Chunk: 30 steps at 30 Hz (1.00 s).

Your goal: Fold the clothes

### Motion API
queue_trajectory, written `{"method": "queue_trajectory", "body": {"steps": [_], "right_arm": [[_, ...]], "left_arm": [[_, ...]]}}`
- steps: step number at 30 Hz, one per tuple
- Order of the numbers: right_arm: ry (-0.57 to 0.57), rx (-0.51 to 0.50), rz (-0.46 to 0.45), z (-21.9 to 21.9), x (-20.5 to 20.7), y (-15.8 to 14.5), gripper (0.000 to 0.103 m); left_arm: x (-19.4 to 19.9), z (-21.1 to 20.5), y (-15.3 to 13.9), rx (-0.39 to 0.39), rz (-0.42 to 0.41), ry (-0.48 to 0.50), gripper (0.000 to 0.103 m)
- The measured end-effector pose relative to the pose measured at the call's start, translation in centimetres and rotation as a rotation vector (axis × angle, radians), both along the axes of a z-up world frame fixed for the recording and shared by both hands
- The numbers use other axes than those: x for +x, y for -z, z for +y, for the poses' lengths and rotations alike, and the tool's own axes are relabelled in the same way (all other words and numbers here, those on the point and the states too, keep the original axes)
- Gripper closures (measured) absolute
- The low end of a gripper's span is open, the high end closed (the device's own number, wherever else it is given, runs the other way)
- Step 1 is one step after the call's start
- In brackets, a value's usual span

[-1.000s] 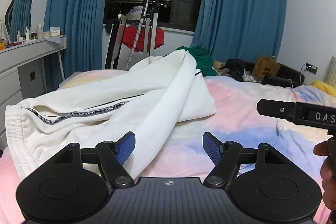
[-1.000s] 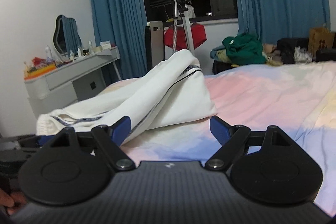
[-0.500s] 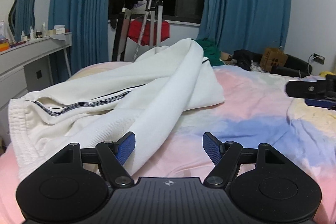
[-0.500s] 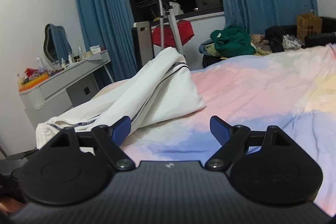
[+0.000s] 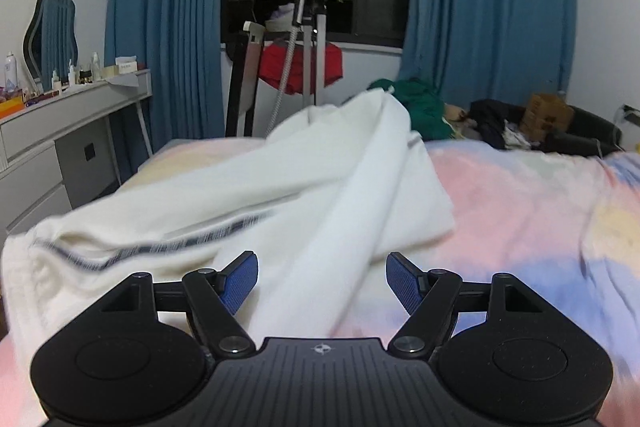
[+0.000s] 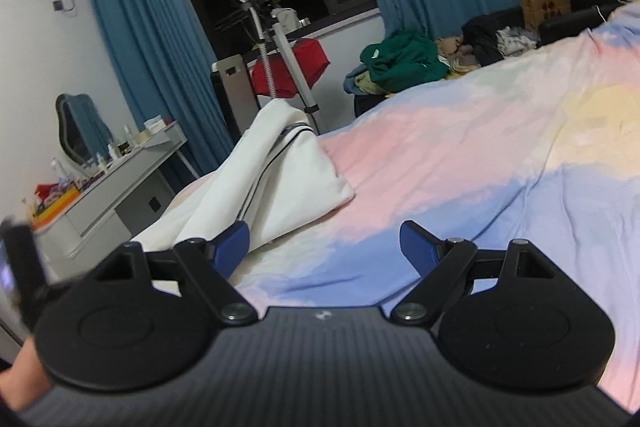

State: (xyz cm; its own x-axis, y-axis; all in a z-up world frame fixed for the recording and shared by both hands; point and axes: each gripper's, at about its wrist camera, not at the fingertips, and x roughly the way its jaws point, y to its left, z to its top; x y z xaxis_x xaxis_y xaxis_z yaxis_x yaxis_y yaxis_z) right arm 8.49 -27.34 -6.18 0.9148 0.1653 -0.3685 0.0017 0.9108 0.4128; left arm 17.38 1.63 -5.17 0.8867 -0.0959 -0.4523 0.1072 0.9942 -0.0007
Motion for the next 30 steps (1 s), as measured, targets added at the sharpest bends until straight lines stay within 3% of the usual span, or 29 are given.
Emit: {"method": "queue_trajectory", "body": {"steps": [7,11,17,20,21,22,25,30], "right_arm": [[0.005,0.063,0.04,-1.1,1.0,1.5,0.019],[0.008,0.089,0.065,-1.6,2.0,2.4,0.019],[0.034,0.116,0.089,-2.3,3.5,3.7,0.019],[0.042,0.082,0.101,-2.1,4.1,4.3,0.019],[0.038,0.088,0.108,-2.0,4.3,4.5,0.019],[0.035,0.095,0.116,-2.0,4.5,4.7,0.019],[0.031,0.093,0.12,-1.9,4.6,4.7,0.019],[0.027,0.096,0.109,-1.9,4.0,4.5,0.019]], "left_arm": [[8.9,-6.5,-1.4,0.093,-0.1,0.029,0.026],[14.2,-11.0,-1.0,0.141,-0.108,0.057,0.027],[20.8,-16.8,0.5,0.328,-0.151,0.001,0.028],[22.6,-18.9,1.4,0.406,-0.148,0.003,0.042],[22.8,-19.3,1.6,0.423,-0.154,0.012,0.051],[22.9,-19.7,1.8,0.44,-0.151,0.023,0.067],[22.4,-20.1,2.1,0.483,-0.131,0.023,0.093],[17.3,-19.4,0.3,0.459,-0.168,0.076,0.098]]}}
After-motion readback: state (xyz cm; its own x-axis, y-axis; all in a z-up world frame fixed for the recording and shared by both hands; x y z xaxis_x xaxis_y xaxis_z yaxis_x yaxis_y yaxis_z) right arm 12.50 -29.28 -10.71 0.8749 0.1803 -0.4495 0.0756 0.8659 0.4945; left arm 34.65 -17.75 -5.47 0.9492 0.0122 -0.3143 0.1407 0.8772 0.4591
